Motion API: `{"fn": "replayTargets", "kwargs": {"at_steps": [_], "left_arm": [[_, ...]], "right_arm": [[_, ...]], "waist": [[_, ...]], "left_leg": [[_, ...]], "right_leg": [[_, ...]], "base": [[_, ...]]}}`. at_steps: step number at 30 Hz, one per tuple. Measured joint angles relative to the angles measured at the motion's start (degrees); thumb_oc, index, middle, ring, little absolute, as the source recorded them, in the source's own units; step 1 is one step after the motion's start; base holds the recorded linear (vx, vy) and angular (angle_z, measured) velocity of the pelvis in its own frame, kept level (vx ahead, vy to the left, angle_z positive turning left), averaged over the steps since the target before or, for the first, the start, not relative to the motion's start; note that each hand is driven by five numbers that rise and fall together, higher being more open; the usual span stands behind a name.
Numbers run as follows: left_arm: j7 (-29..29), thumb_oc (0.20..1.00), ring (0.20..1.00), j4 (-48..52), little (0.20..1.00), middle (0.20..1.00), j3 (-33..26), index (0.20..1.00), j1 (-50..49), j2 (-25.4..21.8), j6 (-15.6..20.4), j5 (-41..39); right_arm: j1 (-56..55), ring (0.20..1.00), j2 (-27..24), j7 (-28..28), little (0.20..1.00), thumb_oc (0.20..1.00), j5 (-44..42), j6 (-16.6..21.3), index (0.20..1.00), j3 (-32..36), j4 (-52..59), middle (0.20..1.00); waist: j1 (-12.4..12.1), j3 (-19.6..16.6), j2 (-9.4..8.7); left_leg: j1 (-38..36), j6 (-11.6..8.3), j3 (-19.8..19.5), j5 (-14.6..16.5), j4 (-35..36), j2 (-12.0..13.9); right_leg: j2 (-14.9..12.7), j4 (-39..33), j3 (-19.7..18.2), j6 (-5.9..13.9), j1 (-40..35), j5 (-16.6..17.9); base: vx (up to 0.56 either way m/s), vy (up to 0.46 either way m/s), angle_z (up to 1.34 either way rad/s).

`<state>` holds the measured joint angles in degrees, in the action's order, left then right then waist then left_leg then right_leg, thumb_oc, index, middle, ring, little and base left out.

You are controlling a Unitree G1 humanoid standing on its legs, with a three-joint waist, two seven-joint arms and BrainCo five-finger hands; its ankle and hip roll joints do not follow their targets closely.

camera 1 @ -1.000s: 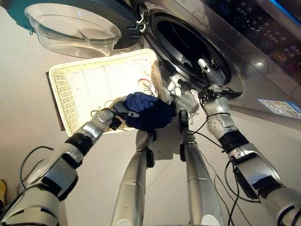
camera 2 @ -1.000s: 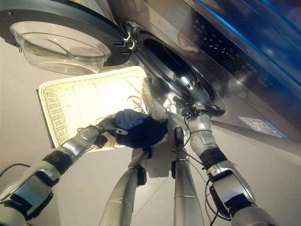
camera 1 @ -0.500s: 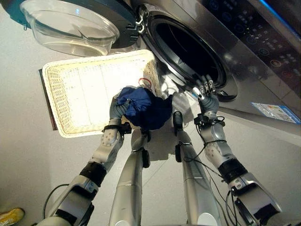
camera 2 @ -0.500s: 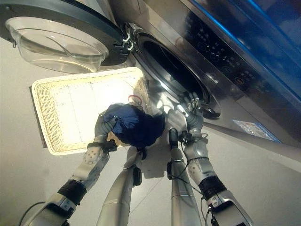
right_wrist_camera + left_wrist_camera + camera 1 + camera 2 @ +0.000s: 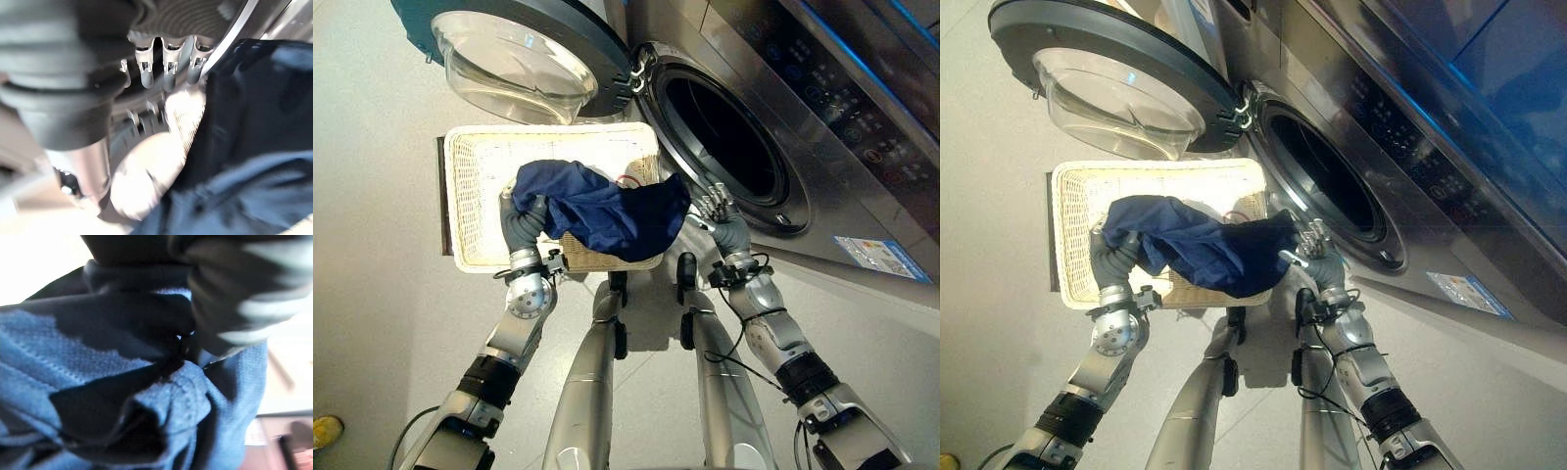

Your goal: Put the clothes into the washing machine.

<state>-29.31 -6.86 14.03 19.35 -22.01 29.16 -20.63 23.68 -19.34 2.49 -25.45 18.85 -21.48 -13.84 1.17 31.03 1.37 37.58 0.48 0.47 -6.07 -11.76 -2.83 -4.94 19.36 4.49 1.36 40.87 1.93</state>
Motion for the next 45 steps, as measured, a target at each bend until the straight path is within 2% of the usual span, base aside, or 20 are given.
{"fn": "replayTargets", "kwargs": {"at_steps": [2,3,6,8,11,12,15,20,24,26,29,32,34,35,36,37,38,45], "left_arm": [[3.68,0.2,0.2,1.0,0.2,0.2,0.24,0.2,-0.32,0.15,0.6,-2.26],[11.19,0.2,0.2,2.22,0.2,0.2,0.64,0.2,-0.73,0.04,0.37,-8.14],[20.1,0.2,0.2,3.4,0.2,0.2,1.15,0.2,-0.52,-0.57,-0.71,-13.41],[28.91,0.2,0.2,3.79,0.2,0.2,3.11,0.2,-0.3,-2.96,-3.57,-18.29],[36.55,0.2,0.2,4.2,0.2,0.2,6.12,0.2,0.85,-6.95,-8.33,-22.73],[37.55,0.2,0.2,4.22,0.2,0.2,6.48,0.2,1.08,-7.23,-8.92,-23.31],[43.46,0.2,0.2,5.06,0.2,0.2,9.71,0.2,3.95,-9.13,-13.79,-28.02],[47.51,0.2,0.2,5.17,0.2,0.2,13.36,0.2,6.78,-10.27,-18.86,-33.2],[48.52,0.2,0.2,5.16,0.2,0.2,14.28,0.2,6.95,-10.57,-19.97,-35.61],[48.53,0.2,0.2,5.14,0.2,0.2,14.66,0.2,6.78,-10.41,-19.98,-36.85],[48.53,0.2,0.2,5.13,0.2,0.2,15.79,0.2,7.06,-11.69,-19.47,-36.81],[49.06,0.2,0.2,5.13,0.2,0.2,17.52,0.2,7.21,-13.59,-18.31,-36.47],[49.26,0.2,0.2,5.13,0.2,0.2,18.42,0.2,7.32,-14.19,-18.06,-36.48],[49.6,0.2,0.2,5.14,0.2,0.2,19.55,0.2,7.27,-14.64,-17.49,-36.49],[49.67,0.2,0.2,5.14,0.2,0.2,19.75,0.2,7.27,-14.68,-17.31,-36.49],[49.66,0.2,0.2,5.15,0.2,0.2,20.4,0.2,7.4,-14.73,-16.37,-36.52],[49.67,0.2,0.2,5.27,0.2,0.2,20.81,0.2,7.66,-14.77,-15.87,-36.52],[49.51,0.2,0.2,5.27,0.2,0.2,21.83,0.2,7.68,-14.49,-14.2,-36.47]], "right_arm": [[-0.13,1.0,-0.96,-0.42,1.0,1.0,3.31,-0.09,1.0,-1.09,0.74,1.0],[1.27,1.0,-2.58,-0.58,1.0,1.0,9.72,-0.34,1.0,-2.83,1.64,1.0],[3.9,1.0,-5.52,-0.65,1.0,1.0,16.58,-0.53,1.0,-4.23,3.14,1.0],[7.53,1.0,-8.95,-1.09,1.0,1.0,21.52,-0.83,1.0,-4.7,4.4,1.0],[11.24,1.0,-14.04,-5.12,1.0,1.0,22.74,-1.27,1.0,-7.04,6.73,1.0],[11.44,1.0,-14.23,-5.59,1.0,1.0,22.78,-1.27,1.0,-7.2,6.87,1.0],[12.6,1.0,-15.06,-8.27,1.0,1.0,22.47,-1.39,1.0,-8.58,7.45,1.0],[12.57,1.0,-15.44,-9.65,1.0,1.0,21.35,-2.15,1.0,-11.21,7.83,1.0],[12.59,1.0,-16.03,-10.93,1.0,1.0,17.85,-3.55,1.0,-12.28,8.0,1.0],[12.59,1.0,-16.0,-13.83,1.0,1.0,13.5,-6.41,1.0,-12.47,8.06,1.0],[13.36,1.0,-16.28,-22.63,1.0,1.0,5.96,-15.09,1.0,-13.93,8.13,1.0],[14.36,1.0,-17.75,-29.3,1.0,1.0,2.81,-21.96,1.0,-16.72,8.01,1.0],[14.57,1.0,-18.51,-31.04,1.0,1.0,2.25,-23.64,1.0,-17.66,7.93,1.0],[14.55,0.959,-18.89,-32.45,0.959,0.959,1.3,-25.09,0.959,-18.65,7.51,0.959],[14.55,0.627,-18.9,-32.77,0.627,0.627,0.73,-25.45,0.627,-18.89,7.35,0.627],[14.36,0.231,-18.64,-33.71,0.231,0.231,-1.04,-26.19,0.231,-19.07,6.96,0.231],[14.39,0.2,-18.45,-34.56,0.2,0.2,-2.16,-26.69,0.2,-19.05,6.95,0.2],[13.73,0.2,-18.01,-37.68,0.2,0.2,-2.31,-28.77,0.2,-18.94,6.73,0.2]], "waist": [[-0.74,0.0,0.0],[-1.41,0.0,0.01],[-2.15,0.0,0.01],[-2.24,0.01,0.02],[-2.2,0.02,0.06],[-2.17,0.01,0.07],[-2.15,0.03,0.13],[-2.0,0.07,0.23],[-1.97,0.07,0.24],[-1.97,0.07,0.24],[-2.04,0.07,0.24],[-2.14,0.07,0.24],[-2.14,0.07,0.24],[-2.18,0.07,0.24],[-2.17,0.07,0.24],[-2.12,0.0,0.27],[-2.09,0.0,0.28],[-1.92,0.0,0.28]], "left_leg": [[-0.3,-0.26,-0.6,-0.28,0.48,0.03],[-0.92,-0.89,-1.15,-1.09,1.7,0.34],[-1.05,-1.36,-1.98,-1.65,2.4,0.62],[-1.17,-1.58,-2.42,-2.09,2.57,0.84],[-1.97,-1.59,-2.49,-2.23,2.74,0.81],[-2.14,-1.59,-2.49,-2.22,2.77,0.79],[-2.97,-1.82,-2.64,-2.31,3.49,0.83],[-2.96,-1.8,-2.98,-2.29,4.22,1.02],[-2.94,-2.15,-2.99,-2.45,4.85,1.23],[-2.92,-2.05,-3.03,-2.61,5.08,1.22],[-2.91,-2.02,-3.25,-2.64,5.11,1.1],[-3.08,-2.03,-3.67,-2.64,5.01,1.07],[-3.37,-2.03,-3.69,-2.64,4.98,1.04],[-4.27,-2.03,-3.72,-2.63,5.0,1.0],[-4.57,-2.04,-3.74,-2.6,5.02,1.0],[-5.05,-2.12,-3.75,-2.51,5.06,0.98],[-5.03,-2.29,-3.76,-2.38,5.07,0.99],[-4.88,-2.07,-3.77,-2.26,5.17,1.23]], "right_leg": [[0.07,0.0,0.7,-0.26,-0.31,-0.22],[0.22,-0.08,1.77,-0.6,-0.83,-0.44],[0.51,-0.06,2.37,-1.06,-0.93,-0.52],[0.64,0.28,2.94,-1.49,-1.03,-0.75],[0.59,0.4,3.06,-1.51,-1.81,-0.79],[0.58,0.4,3.07,-1.52,-1.95,-0.81],[0.59,0.4,3.12,-1.66,-2.46,-0.92],[0.73,0.12,3.55,-1.93,-2.44,-1.13],[0.95,-0.59,3.63,-1.95,-2.44,-1.2],[0.95,-0.77,3.76,-2.01,-2.45,-1.16],[0.88,-0.81,3.88,-2.09,-2.53,-1.37],[0.88,-0.87,4.06,-2.07,-2.95,-1.47],[0.86,-0.86,4.07,-2.07,-3.25,-1.47],[0.83,-0.85,4.07,-2.02,-4.13,-1.51],[0.83,-0.85,4.08,-1.96,-4.4,-1.56],[0.81,-0.73,4.05,-1.66,-4.79,-1.78],[0.81,-0.59,4.03,-1.74,-4.7,-1.82],[1.13,-0.45,3.62,-1.86,-4.33,-1.78]], "base": [[-0.07,-0.055,0.19],[-0.07,-0.031,0.24],[-0.04,-0.012,0.13],[-0.05,0.01,0.1],[-0.04,0.005,0.03],[-0.03,-0.005,0.01],[0.0,0.0,0.0],[-0.01,-0.012,0.02],[0.0,0.0,0.0],[-0.03,-0.04,0.02],[-0.02,-0.04,0.03],[0.0,-0.037,0.06],[0.0,0.0,0.0],[0.0,0.0,0.0],[0.0,0.0,0.0],[0.0,0.0,0.0],[0.0,0.0,0.0],[-0.01,0.001,-0.01]]}}
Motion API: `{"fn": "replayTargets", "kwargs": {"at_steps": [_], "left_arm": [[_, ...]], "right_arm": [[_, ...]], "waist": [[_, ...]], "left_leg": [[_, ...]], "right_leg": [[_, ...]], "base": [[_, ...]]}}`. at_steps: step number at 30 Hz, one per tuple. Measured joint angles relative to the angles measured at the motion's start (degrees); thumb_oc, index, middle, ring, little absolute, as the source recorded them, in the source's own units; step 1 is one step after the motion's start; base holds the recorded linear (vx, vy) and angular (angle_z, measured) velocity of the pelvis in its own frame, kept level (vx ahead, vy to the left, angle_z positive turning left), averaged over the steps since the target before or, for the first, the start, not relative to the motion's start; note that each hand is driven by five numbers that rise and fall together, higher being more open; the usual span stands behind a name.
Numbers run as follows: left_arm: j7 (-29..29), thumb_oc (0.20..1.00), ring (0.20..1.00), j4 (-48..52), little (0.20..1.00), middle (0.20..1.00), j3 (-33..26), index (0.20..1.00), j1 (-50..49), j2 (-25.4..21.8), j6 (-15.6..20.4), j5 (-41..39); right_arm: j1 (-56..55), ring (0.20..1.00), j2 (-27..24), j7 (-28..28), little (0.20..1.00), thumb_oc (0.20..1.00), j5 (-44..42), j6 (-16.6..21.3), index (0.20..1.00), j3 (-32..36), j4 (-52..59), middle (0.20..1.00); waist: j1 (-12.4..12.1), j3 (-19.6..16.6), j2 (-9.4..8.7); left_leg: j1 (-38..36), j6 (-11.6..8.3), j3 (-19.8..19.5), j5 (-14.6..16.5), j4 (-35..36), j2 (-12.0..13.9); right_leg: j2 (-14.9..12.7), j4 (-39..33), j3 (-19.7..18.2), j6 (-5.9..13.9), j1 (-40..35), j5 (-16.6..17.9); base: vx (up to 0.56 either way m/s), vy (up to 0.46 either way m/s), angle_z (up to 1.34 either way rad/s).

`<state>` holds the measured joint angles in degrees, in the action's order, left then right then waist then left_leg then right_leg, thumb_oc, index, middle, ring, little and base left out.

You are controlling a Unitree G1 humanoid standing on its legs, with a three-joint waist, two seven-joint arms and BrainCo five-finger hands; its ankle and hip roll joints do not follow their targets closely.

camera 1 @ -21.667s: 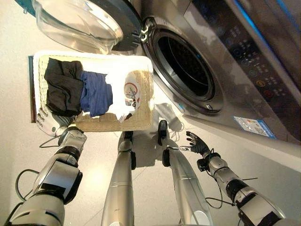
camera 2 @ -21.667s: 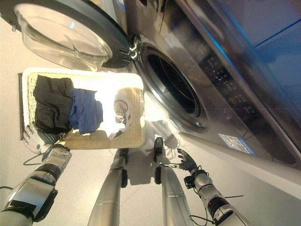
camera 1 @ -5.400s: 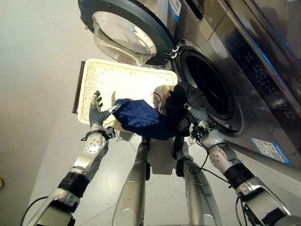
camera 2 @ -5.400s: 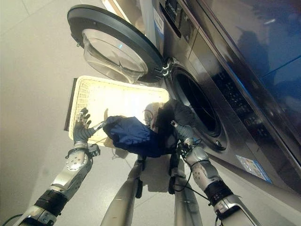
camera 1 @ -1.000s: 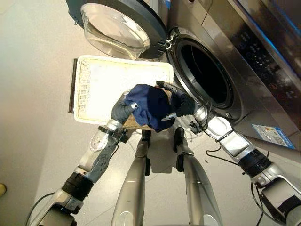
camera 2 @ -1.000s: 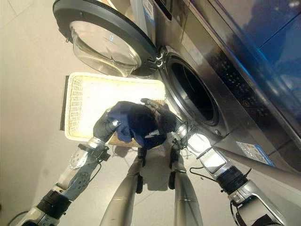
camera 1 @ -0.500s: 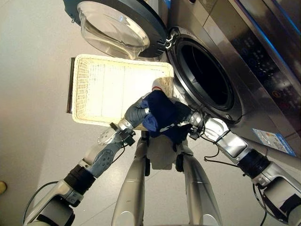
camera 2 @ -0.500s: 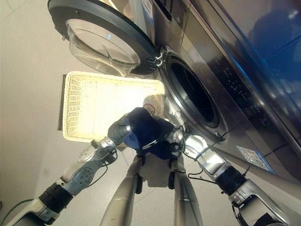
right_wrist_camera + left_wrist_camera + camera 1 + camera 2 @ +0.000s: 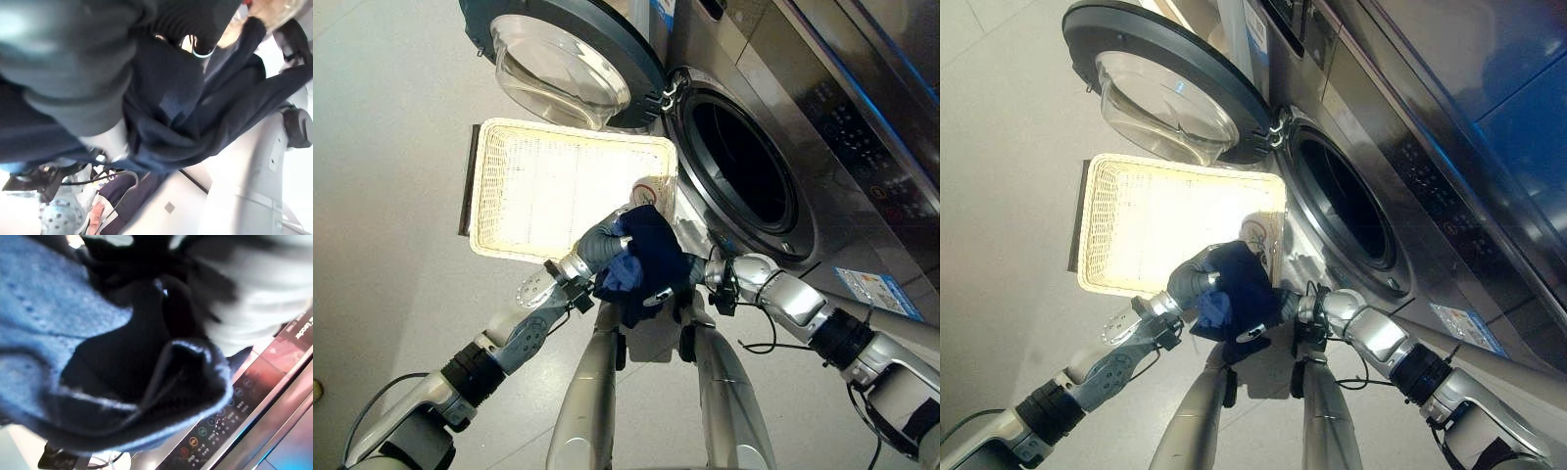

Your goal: Put the clothes into the washing machine.

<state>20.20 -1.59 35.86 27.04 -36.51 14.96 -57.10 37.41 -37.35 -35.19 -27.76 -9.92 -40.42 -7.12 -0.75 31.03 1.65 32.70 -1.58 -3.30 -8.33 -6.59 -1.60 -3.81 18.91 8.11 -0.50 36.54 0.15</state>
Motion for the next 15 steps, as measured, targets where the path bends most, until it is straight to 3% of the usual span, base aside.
{"fn": "replayTargets", "kwargs": {"at_steps": [5,6,7,9,15], "left_arm": [[-0.73,0.2,0.2,0.0,0.2,0.2,0.5,0.2,0.0,0.15,1.97,-0.01],[-1.49,0.959,0.959,0.0,0.959,0.959,0.49,0.959,0.11,0.26,2.51,0.04],[-2.43,1.0,1.0,0.01,1.0,1.0,0.5,1.0,0.25,0.36,2.91,0.11],[-3.28,1.0,1.0,0.0,1.0,1.0,0.5,1.0,0.35,0.41,3.1,0.11],[-18.98,1.0,1.0,-0.06,1.0,1.0,-1.17,1.0,0.15,1.85,6.29,8.92]], "right_arm": [[-0.09,0.2,0.03,-1.7,0.2,0.2,-2.88,-0.45,0.2,-0.04,-0.13,0.2],[-0.16,0.2,0.14,-1.7,0.2,0.2,-4.67,-0.49,0.2,-0.03,-0.14,0.2],[-0.24,0.2,0.32,-1.7,0.2,0.2,-6.32,-0.51,0.2,-0.02,-0.22,0.2],[-0.36,0.2,0.54,-1.7,0.2,0.2,-7.53,-0.52,0.2,-0.02,-0.39,0.2],[-5.88,0.2,6.44,0.14,0.2,0.2,-21.27,-0.71,0.2,3.21,-2.66,0.2]], "waist": [[-0.09,0.0,0.0],[-0.07,0.0,0.0],[-0.08,0.0,0.0],[-0.07,0.0,0.0],[-0.13,0.0,0.0]], "left_leg": [[0.26,-0.29,0.03,-0.18,0.21,0.06],[0.26,-0.29,0.03,-0.16,0.24,0.05],[0.26,-0.3,0.03,-0.15,0.3,0.05],[0.26,-0.31,0.03,-0.14,0.31,0.05],[-0.03,-0.38,0.03,-0.09,0.31,0.19]], "right_leg": [[0.19,-0.43,-0.13,-0.22,0.21,-0.11],[0.18,-0.48,-0.13,-0.37,0.21,-0.07],[0.19,-0.57,-0.12,-0.37,0.21,-0.08],[0.19,-0.62,-0.12,-0.37,0.2,-0.08],[0.36,-0.8,-0.18,-0.3,-0.08,-0.11]], "base": [[0.0,0.0,0.0],[0.0,0.0,0.0],[0.0,0.0,0.0],[0.0,0.0,0.0],[0.0,0.0,0.0]]}}
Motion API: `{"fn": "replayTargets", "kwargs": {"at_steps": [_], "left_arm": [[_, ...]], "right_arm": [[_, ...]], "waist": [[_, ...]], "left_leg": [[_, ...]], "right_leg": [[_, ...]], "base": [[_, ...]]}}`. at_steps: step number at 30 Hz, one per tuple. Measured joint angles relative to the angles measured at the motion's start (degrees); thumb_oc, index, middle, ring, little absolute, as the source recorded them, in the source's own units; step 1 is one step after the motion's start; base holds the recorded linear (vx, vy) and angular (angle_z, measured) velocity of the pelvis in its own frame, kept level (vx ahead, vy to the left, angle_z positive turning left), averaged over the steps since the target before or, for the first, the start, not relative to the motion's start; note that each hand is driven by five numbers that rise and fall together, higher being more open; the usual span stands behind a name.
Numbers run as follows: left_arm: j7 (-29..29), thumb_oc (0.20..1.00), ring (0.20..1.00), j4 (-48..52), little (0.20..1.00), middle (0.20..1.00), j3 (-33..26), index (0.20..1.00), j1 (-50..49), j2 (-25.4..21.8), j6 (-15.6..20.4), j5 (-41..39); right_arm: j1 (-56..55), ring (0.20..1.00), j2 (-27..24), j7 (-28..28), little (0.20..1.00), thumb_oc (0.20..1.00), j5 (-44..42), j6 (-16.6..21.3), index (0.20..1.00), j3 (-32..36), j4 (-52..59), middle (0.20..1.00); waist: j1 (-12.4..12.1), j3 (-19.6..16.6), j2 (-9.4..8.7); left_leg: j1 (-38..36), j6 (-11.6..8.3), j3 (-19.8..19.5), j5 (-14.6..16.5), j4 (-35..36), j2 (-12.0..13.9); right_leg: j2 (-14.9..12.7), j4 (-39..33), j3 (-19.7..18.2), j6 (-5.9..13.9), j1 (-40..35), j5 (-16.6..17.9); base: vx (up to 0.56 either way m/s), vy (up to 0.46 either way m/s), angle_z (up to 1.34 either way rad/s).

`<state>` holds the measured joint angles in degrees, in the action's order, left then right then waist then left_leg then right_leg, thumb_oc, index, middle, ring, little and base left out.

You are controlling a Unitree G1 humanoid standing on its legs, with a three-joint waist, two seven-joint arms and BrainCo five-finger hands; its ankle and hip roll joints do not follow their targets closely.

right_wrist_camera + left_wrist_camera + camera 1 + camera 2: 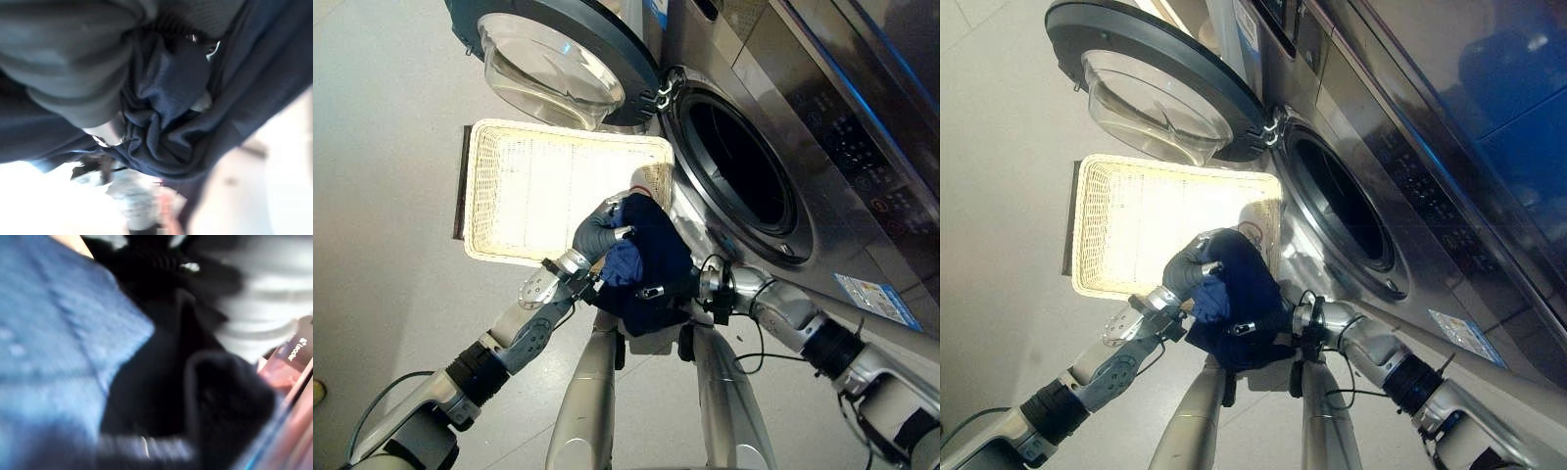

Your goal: Put the clothes into the washing machine.

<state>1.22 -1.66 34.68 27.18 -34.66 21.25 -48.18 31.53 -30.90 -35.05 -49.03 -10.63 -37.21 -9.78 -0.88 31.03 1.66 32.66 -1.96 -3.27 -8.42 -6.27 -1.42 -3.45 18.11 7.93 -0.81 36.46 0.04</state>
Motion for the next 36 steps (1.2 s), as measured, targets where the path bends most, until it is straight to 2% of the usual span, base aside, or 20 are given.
{"fn": "replayTargets", "kwargs": {"at_steps": [1,2,3,4,6,8,12,16,21,22,23,25,26,28,30,31,32,33,34,36], "left_arm": [[-2.5,1.0,1.0,-0.12,1.0,1.0,-0.09,1.0,-0.7,0.02,0.34,1.79],[-8.54,1.0,1.0,-0.91,1.0,1.0,-1.74,1.0,-1.39,0.53,0.54,8.22],[-11.64,1.0,1.0,-1.9,1.0,1.0,-2.77,1.0,-1.39,0.96,0.5,11.27],[-19.76,1.0,1.0,-4.68,1.0,1.0,-4.99,1.0,-1.45,1.25,-0.32,18.01],[-29.33,1.0,1.0,-7.13,1.0,1.0,-9.88,1.0,-1.68,0.78,-3.54,24.1],[-33.96,1.0,1.0,-7.2,1.0,1.0,-13.79,1.0,-1.95,-0.31,-6.42,27.97],[-34.77,1.0,1.0,-8.96,1.0,1.0,-16.14,1.0,-1.54,-0.72,-10.73,28.66],[-32.97,1.0,1.0,-13.01,1.0,1.0,-16.04,1.0,-1.01,0.12,-11.97,26.17],[-31.23,1.0,1.0,-16.06,1.0,1.0,-15.83,1.0,-0.41,-0.13,-12.08,23.63],[-31.23,1.0,1.0,-16.06,1.0,1.0,-15.83,1.0,-0.41,-0.13,-12.08,23.63],[-30.31,1.0,1.0,-18.06,1.0,1.0,-15.2,1.0,0.31,-0.12,-12.07,22.34],[-30.04,1.0,1.0,-18.97,1.0,1.0,-14.83,1.0,0.59,-0.17,-11.99,21.36],[-29.83,1.0,1.0,-19.08,1.0,1.0,-14.56,1.0,0.43,-0.2,-11.99,20.97],[-28.83,1.0,1.0,-19.57,1.0,1.0,-13.26,1.0,-0.72,-0.33,-11.94,20.25],[-28.23,1.0,1.0,-19.51,1.0,1.0,-12.28,1.0,-1.16,-0.36,-11.79,20.3],[-28.16,1.0,1.0,-19.49,1.0,1.0,-10.41,1.0,-1.72,-0.38,-11.64,20.37],[-28.16,1.0,1.0,-19.49,1.0,1.0,-10.41,1.0,-1.72,-0.38,-11.64,20.37],[-28.12,1.0,1.0,-19.42,1.0,1.0,-9.09,1.0,-2.59,-0.39,-11.29,20.38],[-28.04,1.0,1.0,-19.42,1.0,1.0,-8.78,1.0,-3.06,-0.45,-11.15,20.37],[-27.73,1.0,1.0,-19.57,1.0,1.0,-6.93,1.0,-3.88,-0.53,-10.8,20.24]], "right_arm": [[-0.59,0.2,0.85,0.39,0.2,0.2,-1.13,0.09,0.2,0.64,-0.63,0.2],[-1.82,0.2,3.31,1.39,0.2,0.2,-4.46,0.45,0.2,3.13,-3.33,0.2],[-1.87,0.2,4.62,2.09,0.2,0.2,-5.94,0.63,0.2,4.57,-4.61,0.2],[-2.58,0.2,6.74,3.99,0.2,0.2,-9.04,1.28,0.2,6.95,-6.83,0.2],[-2.98,0.2,7.48,6.14,0.2,0.2,-12.46,1.93,0.2,9.05,-8.28,0.2],[-2.81,0.2,7.11,7.65,0.2,0.2,-15.57,2.65,0.2,11.5,-9.5,0.2],[0.15,0.2,7.82,10.91,0.2,0.2,-28.38,2.86,0.2,17.39,-14.56,0.2],[5.43,0.2,8.46,13.74,0.2,0.2,-35.25,3.55,0.2,21.34,-21.81,0.2],[11.97,0.2,7.81,19.96,0.2,0.2,-42.68,9.24,0.2,25.59,-31.42,0.2],[11.97,0.2,7.81,19.96,0.2,0.2,-42.68,9.24,0.2,25.59,-31.42,0.2],[15.27,0.2,7.71,24.25,0.2,0.2,-45.39,13.46,0.2,29.42,-35.87,0.2],[18.67,0.2,7.41,28.23,0.2,0.2,-46.55,18.67,0.2,33.29,-38.9,0.2],[19.52,0.2,7.14,29.06,0.2,0.2,-47.51,20.83,0.2,34.07,-39.01,0.2],[21.77,0.2,8.1,29.36,0.2,0.2,-53.13,28.92,0.2,36.08,-38.83,0.2],[21.98,0.2,8.23,29.99,0.2,0.2,-54.25,33.31,0.2,36.59,-38.83,0.2],[22.88,0.2,8.63,31.25,0.2,0.2,-55.76,40.94,0.2,36.71,-39.0,0.2],[22.88,0.2,8.63,31.25,0.2,0.2,-55.76,40.94,0.2,36.71,-39.0,0.2],[23.69,0.2,8.81,32.08,0.2,0.2,-57.89,47.31,0.2,36.84,-38.99,0.2],[24.18,0.2,8.75,32.89,0.2,0.2,-58.56,49.65,0.2,36.89,-39.13,0.2],[27.04,0.2,8.7,37.43,0.2,0.2,-59.76,58.93,0.2,37.03,-41.29,0.2]], "waist": [[-0.07,0.01,0.01],[-0.06,0.0,0.02],[-0.05,0.0,0.03],[-0.03,0.01,0.12],[-0.15,0.01,0.13],[-0.63,-0.04,0.27],[-2.17,-0.12,0.82],[-2.9,0.01,1.43],[-3.86,-0.01,1.87],[-3.86,-0.01,1.87],[-4.76,0.02,2.19],[-4.93,0.01,2.27],[-5.04,0.01,2.32],[-5.01,0.06,2.63],[-5.25,0.13,3.11],[-5.92,0.12,3.88],[-5.92,0.12,3.88],[-6.66,0.11,4.19],[-6.82,0.11,4.19],[-7.52,0.11,4.18]], "left_leg": [[-0.05,-0.01,0.0,0.0,-0.02,0.02],[-0.1,-0.07,-0.03,0.04,-0.04,0.06],[-0.11,-0.14,-0.04,0.1,-0.06,0.1],[-0.07,-0.2,-0.11,0.13,0.01,0.2],[-0.01,-0.44,-0.12,0.25,0.01,0.35],[-0.02,-0.52,-0.19,0.25,-0.03,0.35],[-0.01,-0.63,-0.42,0.27,-0.13,0.35],[0.07,-0.62,-0.59,0.06,-0.11,0.32],[0.25,-0.67,-1.76,0.02,-0.23,-0.08],[0.25,-0.67,-1.76,0.02,-0.23,-0.08],[0.25,-0.66,-1.79,0.02,-0.33,-0.17],[0.26,-0.63,-1.83,-0.01,-0.38,-0.26],[0.26,-0.6,-1.84,-0.03,-0.38,-0.29],[0.26,-0.57,-1.88,-0.05,-0.44,-0.42],[0.31,-0.56,-1.93,-0.04,-0.45,-0.48],[0.59,-0.53,-2.04,-0.05,-0.55,-0.6],[0.59,-0.53,-2.04,-0.05,-0.55,-0.6],[1.07,-0.42,-2.08,-0.12,-0.6,-0.74],[1.31,-0.35,-2.1,-0.18,-0.6,-0.81],[2.42,0.05,-2.1,-0.45,-0.86,-1.16]], "right_leg": [[0.01,0.04,0.0,0.1,-0.04,-0.07],[0.05,0.08,0.0,0.09,-0.08,-0.09],[0.09,0.07,0.0,0.06,-0.08,-0.11],[0.18,0.08,0.09,0.01,-0.06,-0.08],[0.25,0.16,0.28,-0.07,-0.05,-0.09],[0.14,0.58,0.5,-0.31,0.05,-0.37],[0.06,1.01,0.72,-0.41,0.11,-0.84],[-0.09,1.07,1.12,-0.47,0.1,-0.9],[-0.6,1.69,2.24,-0.73,-0.06,-1.57],[-0.6,1.69,2.24,-0.73,-0.06,-1.57],[-0.65,1.76,2.26,-0.72,-0.08,-1.58],[-0.73,1.85,2.27,-0.55,-0.09,-1.68],[-0.77,1.87,2.28,-0.51,-0.09,-1.7],[-0.88,2.05,2.28,-0.48,-0.06,-1.72],[-0.93,2.07,2.28,-0.45,-0.05,-1.74],[-1.0,2.09,2.31,-0.19,0.14,-1.9],[-1.0,2.09,2.31,-0.19,0.14,-1.9],[-1.17,2.21,2.32,-0.11,0.6,-1.89],[-1.28,2.31,2.34,-0.05,0.87,-1.9],[-1.67,2.38,2.35,0.33,1.87,-1.64]], "base": [[0.0,0.0,0.0],[0.0,0.0,0.0],[0.0,0.0,0.0],[0.0,0.0,0.0],[0.03,-0.022,0.03],[0.04,-0.015,0.05],[0.05,-0.004,0.03],[0.05,-0.003,0.05],[0.07,-0.013,0.12],[0.07,-0.004,0.01],[0.05,0.001,0.02],[0.07,0.001,0.02],[0.06,0.008,0.02],[0.05,0.012,0.02],[0.05,0.008,0.03],[0.03,0.006,0.03],[0.03,0.006,0.04],[0.03,0.002,0.03],[0.04,0.004,0.05],[0.03,-0.003,0.04]]}}
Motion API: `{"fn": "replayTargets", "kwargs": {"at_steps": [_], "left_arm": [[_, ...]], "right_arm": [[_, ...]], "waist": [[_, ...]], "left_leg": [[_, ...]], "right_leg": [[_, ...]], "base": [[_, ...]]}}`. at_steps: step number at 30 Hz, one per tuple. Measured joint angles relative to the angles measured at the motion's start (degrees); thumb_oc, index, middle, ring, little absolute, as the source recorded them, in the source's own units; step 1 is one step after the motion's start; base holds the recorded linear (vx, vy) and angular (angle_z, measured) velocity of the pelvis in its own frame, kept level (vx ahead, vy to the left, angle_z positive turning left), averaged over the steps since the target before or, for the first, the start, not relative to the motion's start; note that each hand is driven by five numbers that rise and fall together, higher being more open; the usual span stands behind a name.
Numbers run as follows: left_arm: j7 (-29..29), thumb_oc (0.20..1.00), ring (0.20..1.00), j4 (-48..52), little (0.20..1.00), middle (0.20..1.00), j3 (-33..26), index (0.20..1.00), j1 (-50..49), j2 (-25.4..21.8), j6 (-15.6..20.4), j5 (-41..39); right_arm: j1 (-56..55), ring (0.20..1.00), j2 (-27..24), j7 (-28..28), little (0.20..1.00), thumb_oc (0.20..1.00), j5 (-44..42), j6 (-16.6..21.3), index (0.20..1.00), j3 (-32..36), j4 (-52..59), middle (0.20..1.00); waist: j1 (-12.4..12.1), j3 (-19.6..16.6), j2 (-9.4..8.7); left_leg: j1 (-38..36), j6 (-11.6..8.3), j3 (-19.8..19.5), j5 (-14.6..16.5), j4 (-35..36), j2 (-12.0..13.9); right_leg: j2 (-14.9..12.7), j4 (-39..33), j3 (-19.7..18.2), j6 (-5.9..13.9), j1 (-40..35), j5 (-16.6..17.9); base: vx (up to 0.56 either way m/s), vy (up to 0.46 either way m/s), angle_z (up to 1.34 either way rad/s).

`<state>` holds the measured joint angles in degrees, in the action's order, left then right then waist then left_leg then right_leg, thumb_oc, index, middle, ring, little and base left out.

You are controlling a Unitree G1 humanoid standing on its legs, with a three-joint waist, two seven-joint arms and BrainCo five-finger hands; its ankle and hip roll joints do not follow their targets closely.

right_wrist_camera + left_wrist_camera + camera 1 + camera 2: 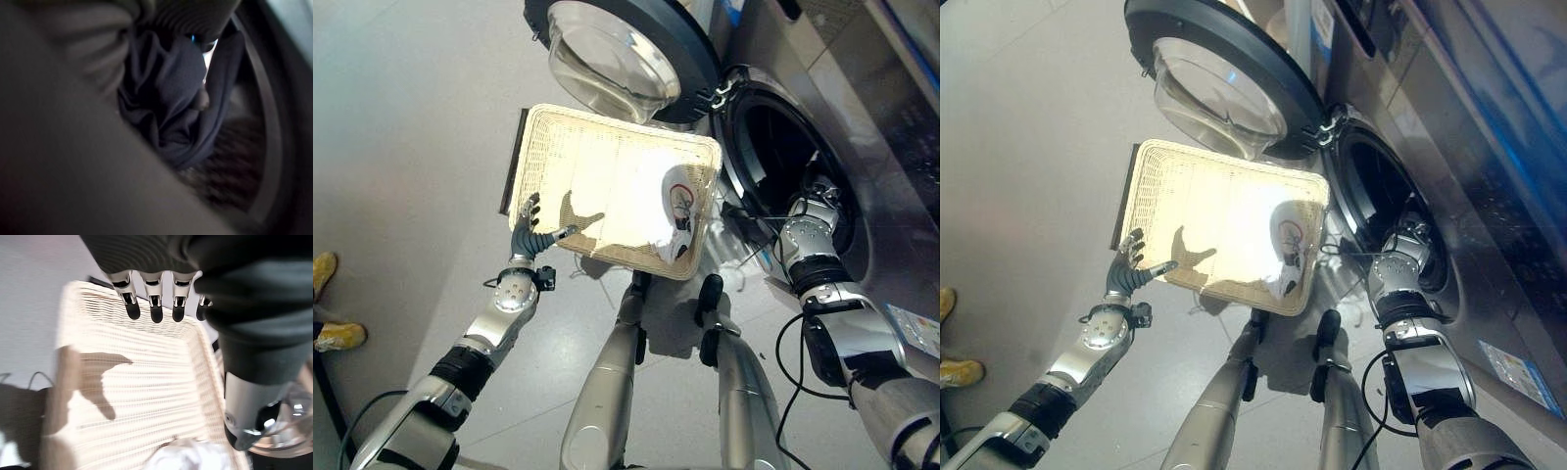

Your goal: Put the clothes into the washing machine.

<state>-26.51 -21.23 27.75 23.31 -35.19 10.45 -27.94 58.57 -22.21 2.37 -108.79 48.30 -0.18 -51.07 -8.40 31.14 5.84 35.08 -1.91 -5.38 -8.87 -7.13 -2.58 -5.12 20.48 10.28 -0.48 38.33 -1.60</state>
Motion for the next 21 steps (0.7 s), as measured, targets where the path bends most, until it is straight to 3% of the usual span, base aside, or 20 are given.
{"fn": "replayTargets", "kwargs": {"at_steps": [1,2,3,4,5,8,10,11,12,13,15,17,18,21], "left_arm": [[0.06,1.0,1.0,0.03,1.0,1.0,0.59,1.0,-0.01,-0.06,0.06,-0.1],[0.28,1.0,1.0,0.02,1.0,1.0,1.87,1.0,-0.15,-0.09,0.1,-0.4],[0.33,1.0,1.0,0.03,1.0,1.0,2.31,1.0,-0.23,-0.09,0.12,-0.39],[0.45,1.0,1.0,0.03,1.0,1.0,3.05,1.0,-0.51,-0.11,0.15,-0.4],[0.52,1.0,1.0,-0.06,1.0,1.0,3.23,1.0,-0.92,-0.16,0.16,-0.42],[0.73,1.0,1.0,-0.52,1.0,1.0,3.57,1.0,-1.62,-0.11,0.17,-0.46],[0.86,1.0,1.0,-0.85,1.0,1.0,3.56,1.0,-1.65,-0.11,0.25,-0.46],[1.28,1.0,1.0,-1.47,1.0,1.0,3.56,1.0,-1.6,-0.11,0.35,-0.46],[1.73,1.0,1.0,-2.57,1.0,1.0,3.57,1.0,-1.56,-0.08,0.45,-0.46],[1.93,1.0,1.0,-3.84,1.0,1.0,3.57,1.0,-1.62,-0.06,0.45,-0.47],[1.95,1.0,1.0,-4.76,1.0,1.0,3.58,1.0,-1.64,-0.02,0.45,-0.47],[1.92,1.0,1.0,-5.32,1.0,1.0,3.48,1.0,-1.63,0.24,0.46,-0.45],[1.75,1.0,1.0,-5.32,1.0,1.0,2.78,1.0,-1.63,1.02,0.52,-0.38],[0.75,1.0,1.0,-5.53,1.0,1.0,1.66,1.0,-1.87,2.33,1.79,-0.32]], "right_arm": [[0.72,0.2,-0.11,1.47,0.2,0.2,0.07,1.65,0.2,0.02,-0.76,0.2],[1.84,0.2,-0.23,7.15,0.2,0.2,1.41,5.38,0.2,0.03,-2.07,0.2],[2.17,0.369,-0.44,9.24,0.369,0.369,2.07,6.14,0.369,0.11,-2.62,0.369],[2.44,1.0,-1.3,13.68,1.0,1.0,4.16,6.77,1.0,0.19,-3.49,1.0],[2.34,1.0,-1.69,18.28,1.0,1.0,6.98,6.82,1.0,0.32,-3.23,1.0],[2.29,1.0,-2.3,23.43,1.0,1.0,9.32,6.26,1.0,0.91,-3.03,1.0],[2.19,1.0,-2.77,23.39,1.0,1.0,9.09,4.91,1.0,1.26,-3.22,1.0],[2.17,1.0,-2.92,20.25,1.0,1.0,6.94,2.83,1.0,1.55,-3.67,1.0],[2.17,1.0,-2.96,16.89,1.0,1.0,4.31,0.39,1.0,1.57,-4.11,1.0],[2.15,1.0,-3.06,11.38,1.0,1.0,1.09,-4.45,1.0,1.78,-4.69,1.0],[1.86,1.0,-3.16,6.59,1.0,1.0,0.76,-12.03,1.0,1.65,-5.25,1.0],[0.71,1.0,-3.35,4.2,1.0,1.0,3.43,-22.25,1.0,0.44,-5.31,1.0],[-1.86,1.0,-3.27,3.53,1.0,1.0,9.58,-26.83,1.0,-2.77,-3.38,1.0],[-7.0,1.0,-3.04,1.54,1.0,1.0,19.96,-29.88,1.0,-4.63,-1.6,1.0]], "waist": [[-0.11,0.0,0.0],[-0.33,0.01,-0.02],[-0.42,0.01,-0.02],[-0.48,0.02,-0.05],[-0.44,0.03,-0.06],[-0.37,0.03,-0.1],[-0.31,0.04,-0.15],[-0.18,0.04,-0.27],[-0.03,0.01,-0.75],[0.65,-0.03,-1.06],[1.62,-0.02,-1.13],[2.75,-0.03,-1.14],[3.2,-0.03,-1.14],[3.45,-0.04,-1.15]], "left_leg": [[0.16,0.03,0.0,0.01,-0.06,-0.06],[0.34,0.19,-0.12,0.04,-0.22,-0.32],[0.35,0.31,-0.17,0.04,-0.22,-0.33],[0.52,0.79,-0.24,-0.17,-0.29,-0.69],[0.77,1.11,-0.18,-0.1,-0.36,-0.95],[0.72,1.99,0.58,-0.05,-0.56,-1.62],[0.69,2.44,0.85,-0.24,-0.59,-1.85],[0.67,2.54,1.01,-0.24,-0.58,-1.89],[0.62,2.82,1.42,-0.44,-0.59,-1.9],[0.61,2.9,1.55,-0.49,-0.63,-1.92],[0.52,2.92,1.54,-0.5,-0.6,-1.91],[0.33,2.92,1.72,-0.51,-0.47,-1.87],[0.32,2.87,1.87,-0.47,-0.44,-1.69],[0.31,2.68,1.91,-0.4,-0.37,-1.34]], "right_leg": [[-0.1,0.0,-0.01,0.09,0.07,0.04],[-0.12,-0.21,-0.4,0.41,0.07,0.24],[-0.18,-0.3,-0.51,0.56,0.01,0.33],[-0.33,-0.45,-0.89,0.82,0.03,0.62],[-0.34,-0.8,-1.49,1.27,0.14,0.88],[-0.7,-1.02,-2.84,1.91,0.12,1.56],[-0.9,-1.46,-3.08,2.3,-0.09,1.96],[-0.94,-1.79,-3.12,2.47,-0.24,2.23],[-0.95,-1.96,-3.3,2.54,-0.21,2.51],[-0.93,-2.28,-3.42,2.63,-0.37,2.82],[-0.88,-2.75,-3.4,2.73,-0.71,3.11],[-0.81,-2.97,-3.49,2.83,-0.92,3.32],[-0.65,-3.09,-3.61,2.92,-0.88,3.35],[-0.23,-3.38,-3.68,2.7,-0.91,3.52]], "base": [[0.02,-0.02,0.06],[0.02,-0.026,0.07],[0.01,-0.035,0.1],[0.03,-0.033,0.06],[0.03,-0.033,0.03],[0.03,-0.03,-0.06],[-0.01,-0.051,-0.05],[-0.02,-0.041,-0.07],[0.0,-0.045,-0.1],[-0.01,-0.034,-0.08],[-0.03,-0.023,-0.03],[-0.04,-0.025,-0.06],[-0.02,-0.026,-0.08],[-0.02,-0.015,-0.06]]}}
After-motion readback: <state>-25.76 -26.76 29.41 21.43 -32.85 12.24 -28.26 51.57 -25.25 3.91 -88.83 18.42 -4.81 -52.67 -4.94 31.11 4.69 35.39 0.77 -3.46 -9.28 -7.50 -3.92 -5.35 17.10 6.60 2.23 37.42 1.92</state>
